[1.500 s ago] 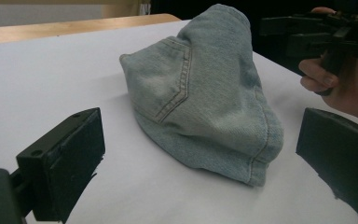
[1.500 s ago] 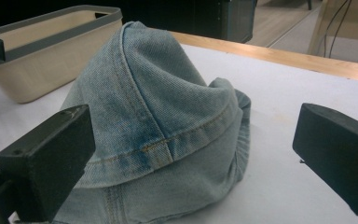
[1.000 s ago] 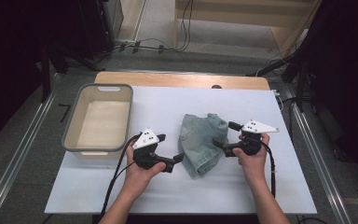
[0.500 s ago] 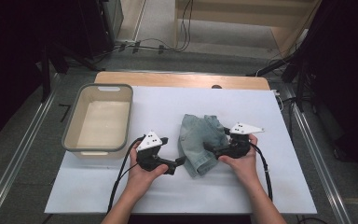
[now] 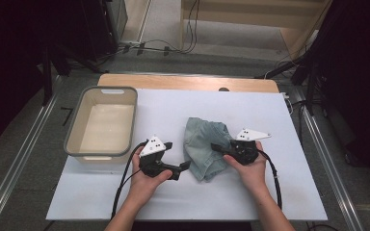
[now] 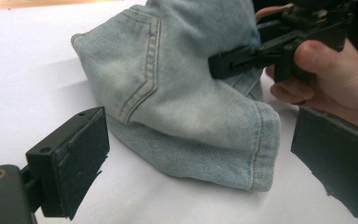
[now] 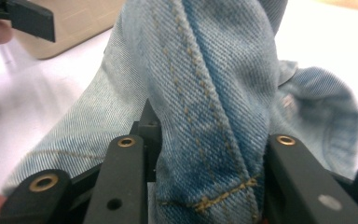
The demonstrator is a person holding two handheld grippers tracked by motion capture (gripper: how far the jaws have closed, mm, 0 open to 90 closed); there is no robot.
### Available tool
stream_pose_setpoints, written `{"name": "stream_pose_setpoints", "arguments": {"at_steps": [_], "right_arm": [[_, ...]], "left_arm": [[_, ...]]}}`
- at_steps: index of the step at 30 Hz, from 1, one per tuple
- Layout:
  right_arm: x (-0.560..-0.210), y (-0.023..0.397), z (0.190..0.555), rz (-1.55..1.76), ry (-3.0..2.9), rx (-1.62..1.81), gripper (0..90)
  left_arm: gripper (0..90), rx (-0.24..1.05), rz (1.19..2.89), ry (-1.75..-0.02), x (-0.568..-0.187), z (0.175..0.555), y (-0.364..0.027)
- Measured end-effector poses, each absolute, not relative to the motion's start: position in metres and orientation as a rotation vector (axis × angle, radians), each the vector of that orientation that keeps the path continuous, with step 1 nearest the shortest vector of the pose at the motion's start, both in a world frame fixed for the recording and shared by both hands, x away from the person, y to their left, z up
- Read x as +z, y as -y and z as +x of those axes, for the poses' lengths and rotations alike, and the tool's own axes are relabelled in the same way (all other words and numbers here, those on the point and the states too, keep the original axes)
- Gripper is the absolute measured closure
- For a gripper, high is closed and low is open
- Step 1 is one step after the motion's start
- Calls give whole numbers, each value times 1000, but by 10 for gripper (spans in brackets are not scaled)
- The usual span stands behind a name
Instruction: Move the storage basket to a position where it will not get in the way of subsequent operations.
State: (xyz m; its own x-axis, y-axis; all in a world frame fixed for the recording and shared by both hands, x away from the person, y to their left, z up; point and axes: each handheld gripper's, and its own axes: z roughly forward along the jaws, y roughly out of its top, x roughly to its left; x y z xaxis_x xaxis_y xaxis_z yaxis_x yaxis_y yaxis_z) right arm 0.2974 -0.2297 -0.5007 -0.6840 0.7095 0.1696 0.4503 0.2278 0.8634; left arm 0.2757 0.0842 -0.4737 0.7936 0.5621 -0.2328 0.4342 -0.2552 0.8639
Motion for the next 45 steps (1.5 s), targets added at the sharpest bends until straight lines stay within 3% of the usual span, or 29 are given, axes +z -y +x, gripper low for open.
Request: {"name": "stream_pose_setpoints", "arguments": {"at_steps": [13,22,26,29,45], "right_arm": [[-442,277,277,1085,-1893,1336,634],[-482,255,282,1146,-1956,1238,581],[-487,244,284,1153,-1978,1307,419],[-484,242,282,1126,-2019,1367,353],[-478,200,261,821,-2210,1515,329]], "left_arm": [[35,148,1862,-761,-468,275,-96],[36,146,1860,-773,-470,275,-101],[35,149,1859,-774,-469,276,-103],[36,140,1856,-770,-469,276,-103],[36,108,1849,-751,-469,271,-97]]}}
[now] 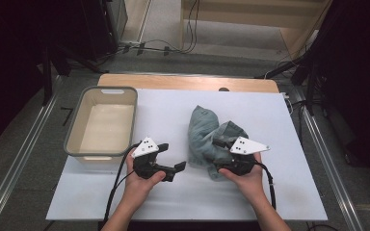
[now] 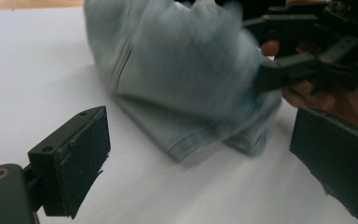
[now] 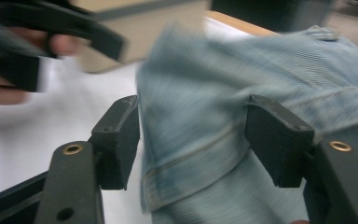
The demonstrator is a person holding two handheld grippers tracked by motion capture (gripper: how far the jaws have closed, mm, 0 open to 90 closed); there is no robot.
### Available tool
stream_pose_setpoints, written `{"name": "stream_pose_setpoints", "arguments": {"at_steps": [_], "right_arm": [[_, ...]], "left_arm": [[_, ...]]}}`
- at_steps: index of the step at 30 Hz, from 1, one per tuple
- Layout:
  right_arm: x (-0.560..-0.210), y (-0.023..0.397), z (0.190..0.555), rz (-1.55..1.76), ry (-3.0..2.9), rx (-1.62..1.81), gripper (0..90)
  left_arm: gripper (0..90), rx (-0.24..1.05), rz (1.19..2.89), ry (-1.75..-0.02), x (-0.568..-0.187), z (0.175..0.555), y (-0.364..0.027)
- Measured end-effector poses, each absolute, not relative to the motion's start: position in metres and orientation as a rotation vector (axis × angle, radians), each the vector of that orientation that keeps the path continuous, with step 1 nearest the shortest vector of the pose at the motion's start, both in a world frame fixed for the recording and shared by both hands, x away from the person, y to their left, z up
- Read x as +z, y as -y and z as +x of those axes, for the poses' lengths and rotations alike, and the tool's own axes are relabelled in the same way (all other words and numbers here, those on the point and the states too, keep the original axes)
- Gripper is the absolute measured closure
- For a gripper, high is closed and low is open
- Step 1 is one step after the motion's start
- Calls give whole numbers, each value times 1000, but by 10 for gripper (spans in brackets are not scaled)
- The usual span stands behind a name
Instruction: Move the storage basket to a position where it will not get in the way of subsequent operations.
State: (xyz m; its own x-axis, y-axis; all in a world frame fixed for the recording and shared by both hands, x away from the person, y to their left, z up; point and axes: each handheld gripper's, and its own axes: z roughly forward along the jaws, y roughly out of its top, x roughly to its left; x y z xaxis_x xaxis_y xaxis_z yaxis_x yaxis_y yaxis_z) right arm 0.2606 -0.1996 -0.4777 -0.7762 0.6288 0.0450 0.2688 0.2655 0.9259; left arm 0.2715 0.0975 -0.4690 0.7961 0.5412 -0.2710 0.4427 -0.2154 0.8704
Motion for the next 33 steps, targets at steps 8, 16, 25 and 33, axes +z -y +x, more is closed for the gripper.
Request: {"name": "stream_pose_setpoints", "arguments": {"at_steps": [8,16,25,33], "right_arm": [[-456,215,257,834,-2139,1632,273],[-447,258,262,1002,-2005,1557,244],[-483,260,278,1195,-2162,1500,390],[-479,243,269,1062,-2190,1558,789]], "left_arm": [[46,97,1874,-748,-473,271,-93],[62,97,1875,-733,-471,270,-90],[62,102,1869,-741,-471,272,-94],[62,94,1890,-732,-474,270,-90]]}}
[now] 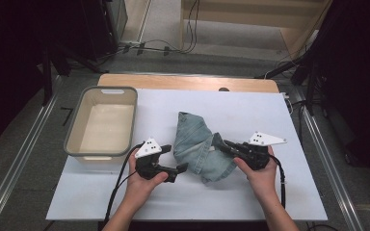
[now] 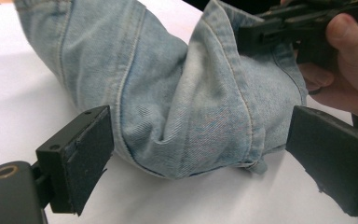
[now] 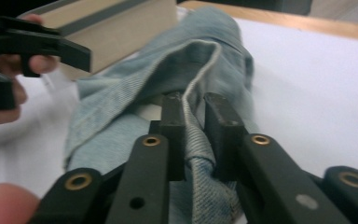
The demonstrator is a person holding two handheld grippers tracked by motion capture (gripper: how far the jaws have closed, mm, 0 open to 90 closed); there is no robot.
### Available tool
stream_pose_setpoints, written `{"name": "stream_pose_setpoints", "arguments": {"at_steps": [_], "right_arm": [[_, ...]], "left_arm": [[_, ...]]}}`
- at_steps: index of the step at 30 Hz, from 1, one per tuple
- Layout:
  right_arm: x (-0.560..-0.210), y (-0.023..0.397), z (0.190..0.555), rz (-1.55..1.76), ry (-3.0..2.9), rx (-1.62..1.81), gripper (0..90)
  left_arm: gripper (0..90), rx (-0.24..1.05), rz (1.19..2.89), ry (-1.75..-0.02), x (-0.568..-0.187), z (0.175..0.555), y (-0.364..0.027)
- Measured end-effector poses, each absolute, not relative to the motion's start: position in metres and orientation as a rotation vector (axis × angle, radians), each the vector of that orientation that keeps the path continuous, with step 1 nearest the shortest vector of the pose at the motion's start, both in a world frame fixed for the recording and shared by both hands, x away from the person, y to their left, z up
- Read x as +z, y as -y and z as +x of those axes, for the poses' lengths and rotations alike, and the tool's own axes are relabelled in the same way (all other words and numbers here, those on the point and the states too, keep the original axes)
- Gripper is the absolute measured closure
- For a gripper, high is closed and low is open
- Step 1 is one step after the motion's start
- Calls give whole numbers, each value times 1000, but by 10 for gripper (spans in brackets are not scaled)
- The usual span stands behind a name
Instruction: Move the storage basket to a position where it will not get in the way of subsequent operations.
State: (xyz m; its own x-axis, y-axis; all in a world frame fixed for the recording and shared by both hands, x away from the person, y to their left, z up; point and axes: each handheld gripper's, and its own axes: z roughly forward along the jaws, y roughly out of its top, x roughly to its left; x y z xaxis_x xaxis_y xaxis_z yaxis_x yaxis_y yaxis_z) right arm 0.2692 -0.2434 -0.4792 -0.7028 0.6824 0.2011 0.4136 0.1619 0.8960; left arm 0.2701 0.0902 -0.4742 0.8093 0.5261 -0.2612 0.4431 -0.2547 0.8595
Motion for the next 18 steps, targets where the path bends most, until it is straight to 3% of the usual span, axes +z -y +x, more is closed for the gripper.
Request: {"name": "stream_pose_setpoints", "arguments": {"at_steps": [12,15,16,18], "right_arm": [[-451,197,240,723,-2234,1676,818],[-446,186,233,642,-2248,1698,818],[-444,184,231,624,-2253,1700,818],[-442,180,228,606,-2262,1706,805]], "left_arm": [[66,86,1944,-680,-481,264,-72],[164,114,1950,-657,-482,261,-68],[232,135,1952,-638,-482,259,-68],[462,173,1961,-630,-480,258,-69]]}}
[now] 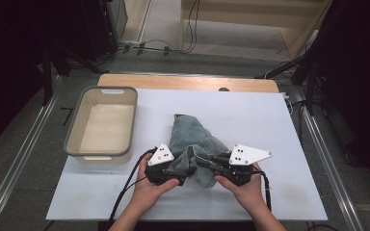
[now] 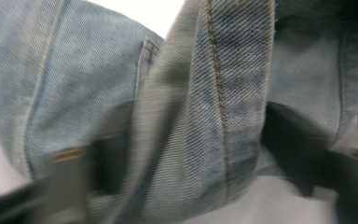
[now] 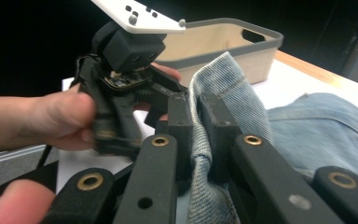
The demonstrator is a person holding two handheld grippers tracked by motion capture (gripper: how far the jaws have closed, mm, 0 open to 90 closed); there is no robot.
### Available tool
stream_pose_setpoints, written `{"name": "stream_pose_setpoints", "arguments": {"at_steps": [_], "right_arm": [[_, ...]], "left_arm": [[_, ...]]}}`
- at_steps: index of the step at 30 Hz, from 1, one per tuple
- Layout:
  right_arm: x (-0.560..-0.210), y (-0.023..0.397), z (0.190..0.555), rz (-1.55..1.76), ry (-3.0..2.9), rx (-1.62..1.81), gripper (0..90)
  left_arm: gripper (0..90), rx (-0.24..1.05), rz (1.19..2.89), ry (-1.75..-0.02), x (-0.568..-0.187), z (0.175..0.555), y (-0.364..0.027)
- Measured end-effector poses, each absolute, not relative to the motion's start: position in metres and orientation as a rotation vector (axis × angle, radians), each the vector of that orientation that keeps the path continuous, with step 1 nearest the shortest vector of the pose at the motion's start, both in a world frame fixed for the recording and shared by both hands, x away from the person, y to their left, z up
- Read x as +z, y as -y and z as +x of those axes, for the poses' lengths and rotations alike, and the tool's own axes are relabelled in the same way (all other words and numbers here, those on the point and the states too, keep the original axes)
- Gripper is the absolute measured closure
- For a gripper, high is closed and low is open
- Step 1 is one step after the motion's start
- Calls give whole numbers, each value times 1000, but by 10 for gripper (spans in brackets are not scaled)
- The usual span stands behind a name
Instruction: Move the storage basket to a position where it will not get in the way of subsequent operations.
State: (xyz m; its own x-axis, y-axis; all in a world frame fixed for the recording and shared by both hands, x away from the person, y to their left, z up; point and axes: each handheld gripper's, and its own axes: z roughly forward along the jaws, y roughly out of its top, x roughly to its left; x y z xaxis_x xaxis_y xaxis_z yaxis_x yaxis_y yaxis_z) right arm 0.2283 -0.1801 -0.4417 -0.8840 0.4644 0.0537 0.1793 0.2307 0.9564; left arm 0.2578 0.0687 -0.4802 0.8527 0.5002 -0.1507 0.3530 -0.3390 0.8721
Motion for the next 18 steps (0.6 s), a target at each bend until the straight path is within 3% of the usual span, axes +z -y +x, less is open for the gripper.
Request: {"name": "stream_pose_setpoints", "arguments": {"at_steps": [2,4,8,12,18], "right_arm": [[-440,180,227,599,-2255,1722,675],[-437,184,228,619,-2230,1744,521],[-434,203,234,688,-2170,1781,403],[-441,221,246,805,-2138,1760,378],[-479,232,270,1110,-2170,1566,294]], "left_arm": [[654,150,1975,-634,-480,260,-72],[739,139,1988,-662,-480,262,-77],[771,144,1993,-711,-480,261,-91],[773,133,1994,-765,-486,260,-108],[773,125,2020,-808,-492,260,-115]]}}
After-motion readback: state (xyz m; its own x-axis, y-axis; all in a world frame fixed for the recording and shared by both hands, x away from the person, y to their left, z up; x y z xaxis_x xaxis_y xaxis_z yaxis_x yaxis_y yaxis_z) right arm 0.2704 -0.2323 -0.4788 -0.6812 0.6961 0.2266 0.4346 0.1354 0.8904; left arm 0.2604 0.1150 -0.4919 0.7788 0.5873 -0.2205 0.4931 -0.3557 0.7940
